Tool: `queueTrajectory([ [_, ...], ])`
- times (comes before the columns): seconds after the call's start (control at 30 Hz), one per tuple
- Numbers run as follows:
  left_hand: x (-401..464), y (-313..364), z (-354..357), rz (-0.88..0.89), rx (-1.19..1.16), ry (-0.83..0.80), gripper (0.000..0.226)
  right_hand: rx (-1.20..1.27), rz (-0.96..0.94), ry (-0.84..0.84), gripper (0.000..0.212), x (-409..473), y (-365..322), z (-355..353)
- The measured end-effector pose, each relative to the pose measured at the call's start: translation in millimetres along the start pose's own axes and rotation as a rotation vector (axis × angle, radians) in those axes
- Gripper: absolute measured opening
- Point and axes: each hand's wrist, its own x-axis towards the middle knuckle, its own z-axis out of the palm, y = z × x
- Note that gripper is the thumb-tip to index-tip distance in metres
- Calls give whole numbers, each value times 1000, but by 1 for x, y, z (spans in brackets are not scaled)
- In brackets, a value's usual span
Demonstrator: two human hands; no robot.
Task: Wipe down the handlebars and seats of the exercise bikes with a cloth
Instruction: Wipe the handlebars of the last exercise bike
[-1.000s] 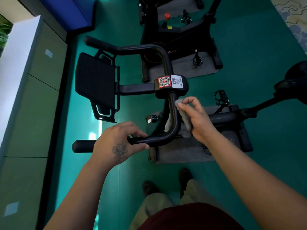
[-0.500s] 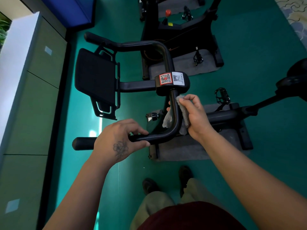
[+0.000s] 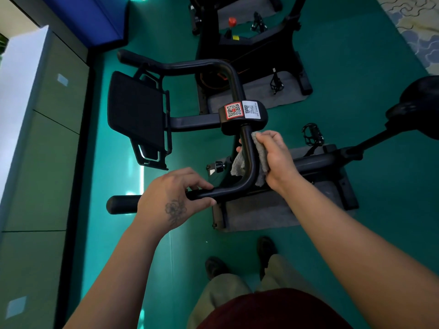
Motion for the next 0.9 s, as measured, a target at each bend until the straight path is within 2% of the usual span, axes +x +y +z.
queueTrajectory([
  [0.23, 1, -1, 1, 7, 17, 1, 26, 53, 24, -51, 11, -29, 23, -19],
  [0.57, 2, -3, 1, 26, 35, 8, 26, -285, -154, 31, 18, -17, -3, -9],
  [0.9, 2, -6, 2, 54, 44, 14, 27, -219, -153, 51, 13, -44, 31, -22],
])
